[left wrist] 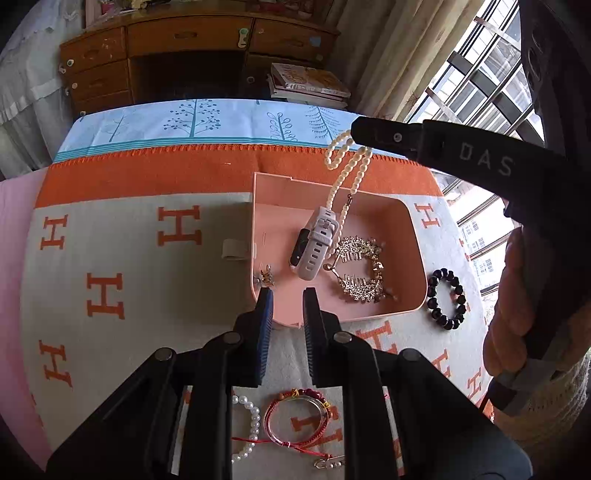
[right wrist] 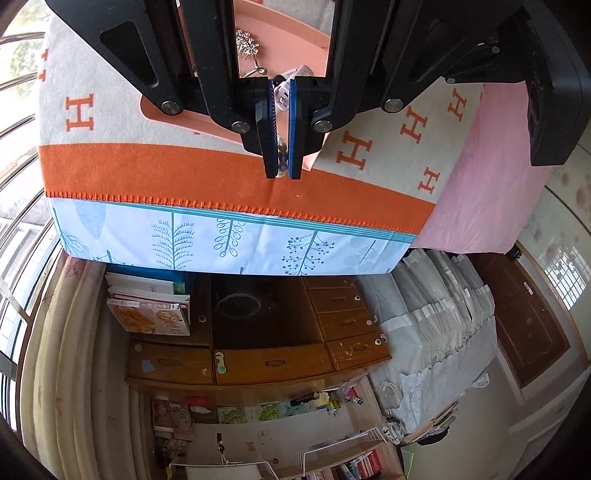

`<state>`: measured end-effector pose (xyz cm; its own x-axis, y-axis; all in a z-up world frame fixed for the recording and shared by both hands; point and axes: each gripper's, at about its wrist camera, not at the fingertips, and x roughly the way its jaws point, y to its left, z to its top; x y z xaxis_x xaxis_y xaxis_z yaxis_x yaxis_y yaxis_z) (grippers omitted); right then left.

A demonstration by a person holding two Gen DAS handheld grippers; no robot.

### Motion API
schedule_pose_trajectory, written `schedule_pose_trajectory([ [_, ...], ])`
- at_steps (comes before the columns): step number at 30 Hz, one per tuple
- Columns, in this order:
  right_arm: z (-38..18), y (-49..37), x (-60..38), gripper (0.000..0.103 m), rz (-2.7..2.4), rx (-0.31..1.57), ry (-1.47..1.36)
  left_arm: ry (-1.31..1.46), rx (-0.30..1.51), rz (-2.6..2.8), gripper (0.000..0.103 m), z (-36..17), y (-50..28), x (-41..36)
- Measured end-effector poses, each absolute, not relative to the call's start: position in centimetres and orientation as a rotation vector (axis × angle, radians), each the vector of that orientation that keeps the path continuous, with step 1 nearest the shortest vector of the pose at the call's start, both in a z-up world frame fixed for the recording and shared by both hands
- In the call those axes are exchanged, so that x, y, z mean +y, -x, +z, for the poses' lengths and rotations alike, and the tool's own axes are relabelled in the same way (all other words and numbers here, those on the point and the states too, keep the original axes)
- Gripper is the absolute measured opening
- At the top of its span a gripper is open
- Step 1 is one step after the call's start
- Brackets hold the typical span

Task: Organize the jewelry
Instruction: 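Carry the smartwatch and pearl necklace into the pink tray and open both grippers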

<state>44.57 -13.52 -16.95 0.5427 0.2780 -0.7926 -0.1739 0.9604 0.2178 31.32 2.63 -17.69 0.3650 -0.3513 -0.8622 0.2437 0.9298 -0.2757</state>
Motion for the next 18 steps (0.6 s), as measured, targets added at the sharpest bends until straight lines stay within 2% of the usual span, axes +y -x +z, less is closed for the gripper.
schedule_pose_trajectory([
  [13, -17.1, -42.4, -18.5, 0.005, 0.198, 0.968, -0.072, 0.107, 1.104, -0.421, 0.013, -16.9, -29.0, 3.0],
  [18, -18.5, -41.5, -18.5, 0.008, 0.147, 1.0, 0.048, 0.095, 1.112, -0.417, 0.013, -16.9, -28.1, 2.9],
])
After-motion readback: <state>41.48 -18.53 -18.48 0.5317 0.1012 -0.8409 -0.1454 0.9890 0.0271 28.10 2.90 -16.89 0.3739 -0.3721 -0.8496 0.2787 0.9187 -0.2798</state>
